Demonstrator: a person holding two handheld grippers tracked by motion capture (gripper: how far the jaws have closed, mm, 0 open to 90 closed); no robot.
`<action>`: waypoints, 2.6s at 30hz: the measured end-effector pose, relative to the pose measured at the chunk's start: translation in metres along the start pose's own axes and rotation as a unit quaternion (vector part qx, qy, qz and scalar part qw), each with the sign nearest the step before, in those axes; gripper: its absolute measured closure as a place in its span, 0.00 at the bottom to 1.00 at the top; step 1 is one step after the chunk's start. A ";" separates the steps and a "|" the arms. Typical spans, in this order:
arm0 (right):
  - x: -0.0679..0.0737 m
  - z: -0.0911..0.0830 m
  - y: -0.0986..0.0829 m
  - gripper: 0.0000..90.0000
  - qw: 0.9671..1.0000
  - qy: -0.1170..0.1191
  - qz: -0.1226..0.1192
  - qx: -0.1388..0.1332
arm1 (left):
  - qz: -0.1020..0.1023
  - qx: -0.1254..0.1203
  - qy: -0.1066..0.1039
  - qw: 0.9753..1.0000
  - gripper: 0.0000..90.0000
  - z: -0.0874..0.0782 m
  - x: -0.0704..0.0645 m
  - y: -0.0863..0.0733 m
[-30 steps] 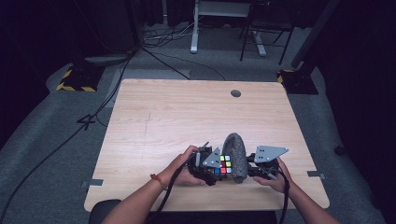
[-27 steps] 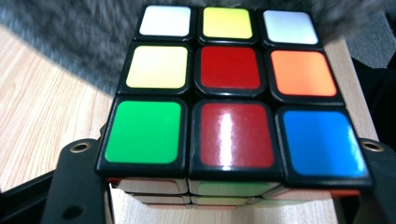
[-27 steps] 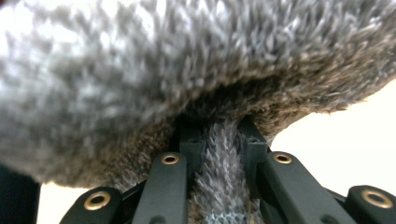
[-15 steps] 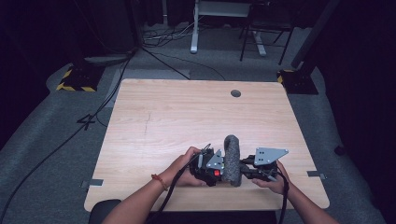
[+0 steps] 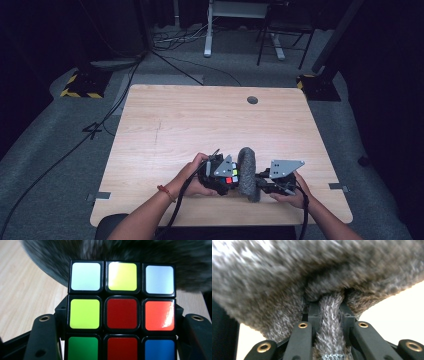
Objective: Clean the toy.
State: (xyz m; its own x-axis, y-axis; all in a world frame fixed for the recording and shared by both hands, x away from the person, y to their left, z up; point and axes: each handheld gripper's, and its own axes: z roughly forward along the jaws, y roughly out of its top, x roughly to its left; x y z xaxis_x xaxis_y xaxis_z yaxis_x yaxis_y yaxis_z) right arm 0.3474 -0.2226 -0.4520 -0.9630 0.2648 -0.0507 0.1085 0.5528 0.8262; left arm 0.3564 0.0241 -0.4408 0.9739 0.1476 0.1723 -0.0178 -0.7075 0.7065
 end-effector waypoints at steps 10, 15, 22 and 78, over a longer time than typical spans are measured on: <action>-0.007 0.003 0.006 0.85 0.999 -0.029 0.018 0.012 | 0.007 -0.015 -0.012 1.000 0.37 -0.002 -0.006 0.004; -0.009 0.009 -0.002 0.85 0.999 -0.022 0.022 0.038 | -0.001 -0.051 -0.006 0.999 0.37 -0.013 -0.002 0.005; -0.004 0.011 -0.001 0.85 0.999 0.016 0.034 -0.010 | -0.004 -0.061 -0.021 0.998 0.37 -0.014 0.001 0.002; 0.007 -0.004 0.005 0.85 0.999 -0.008 0.004 -0.044 | -0.004 -0.065 -0.028 0.997 0.36 -0.010 -0.002 0.002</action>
State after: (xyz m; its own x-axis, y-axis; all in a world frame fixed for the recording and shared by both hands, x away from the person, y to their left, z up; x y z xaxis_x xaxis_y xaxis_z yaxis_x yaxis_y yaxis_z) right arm 0.3399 -0.2212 -0.4455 -0.9579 0.2820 -0.0533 0.0929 0.4802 0.8722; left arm 0.3517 0.0291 -0.4331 0.9853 0.1106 0.1305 -0.0362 -0.6105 0.7912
